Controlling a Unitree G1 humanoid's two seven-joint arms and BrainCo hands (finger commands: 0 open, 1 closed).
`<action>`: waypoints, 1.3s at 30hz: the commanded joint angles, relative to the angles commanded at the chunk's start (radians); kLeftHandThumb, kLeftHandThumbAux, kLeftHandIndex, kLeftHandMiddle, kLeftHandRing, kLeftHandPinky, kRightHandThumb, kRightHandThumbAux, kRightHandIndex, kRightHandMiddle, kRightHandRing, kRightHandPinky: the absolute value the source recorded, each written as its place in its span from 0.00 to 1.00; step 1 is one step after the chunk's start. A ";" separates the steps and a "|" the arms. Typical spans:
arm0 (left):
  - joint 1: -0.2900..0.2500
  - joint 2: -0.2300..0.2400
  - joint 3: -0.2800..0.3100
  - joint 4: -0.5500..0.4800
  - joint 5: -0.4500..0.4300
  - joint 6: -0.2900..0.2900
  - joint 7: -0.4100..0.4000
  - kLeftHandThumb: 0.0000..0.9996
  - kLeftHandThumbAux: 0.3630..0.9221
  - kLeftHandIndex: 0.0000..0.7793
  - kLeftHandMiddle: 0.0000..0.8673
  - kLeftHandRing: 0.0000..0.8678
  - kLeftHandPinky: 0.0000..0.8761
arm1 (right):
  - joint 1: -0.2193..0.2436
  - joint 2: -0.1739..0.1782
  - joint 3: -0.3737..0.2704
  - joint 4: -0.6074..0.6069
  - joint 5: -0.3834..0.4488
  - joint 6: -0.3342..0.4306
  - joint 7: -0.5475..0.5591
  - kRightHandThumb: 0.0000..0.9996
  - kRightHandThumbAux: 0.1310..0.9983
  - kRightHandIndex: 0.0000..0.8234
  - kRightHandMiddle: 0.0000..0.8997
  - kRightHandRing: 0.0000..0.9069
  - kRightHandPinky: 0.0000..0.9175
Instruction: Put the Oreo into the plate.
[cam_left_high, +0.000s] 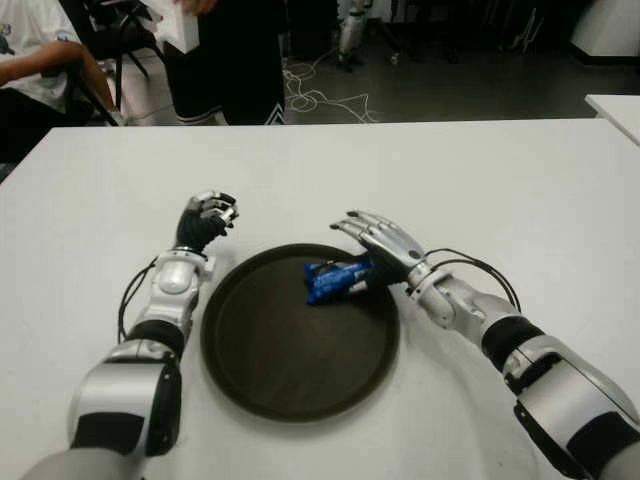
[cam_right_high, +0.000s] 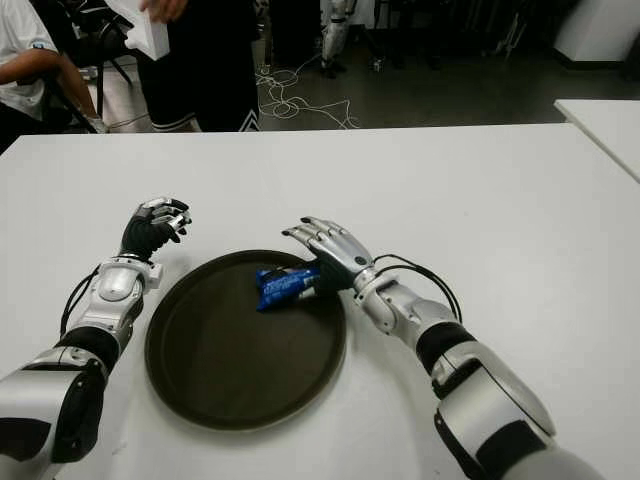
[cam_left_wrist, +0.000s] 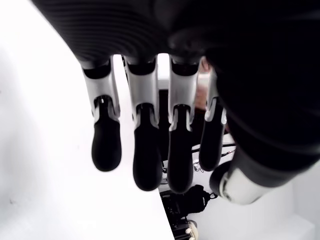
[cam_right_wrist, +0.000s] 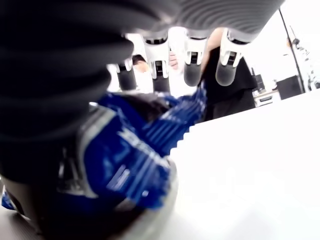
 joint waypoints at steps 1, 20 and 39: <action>0.000 0.000 -0.001 0.000 0.001 0.000 0.001 0.69 0.63 0.55 0.62 0.65 0.67 | -0.001 0.001 -0.001 0.002 0.002 0.003 0.000 0.00 0.70 0.04 0.00 0.00 0.00; -0.003 0.003 0.012 0.007 -0.012 -0.012 -0.030 0.69 0.63 0.55 0.62 0.65 0.67 | -0.033 0.024 -0.004 0.085 0.018 0.052 -0.024 0.00 0.75 0.07 0.00 0.00 0.00; -0.011 0.008 -0.010 0.011 0.016 0.010 0.011 0.69 0.63 0.54 0.62 0.64 0.66 | -0.049 0.040 -0.032 0.136 0.050 0.100 -0.032 0.00 0.77 0.06 0.00 0.00 0.00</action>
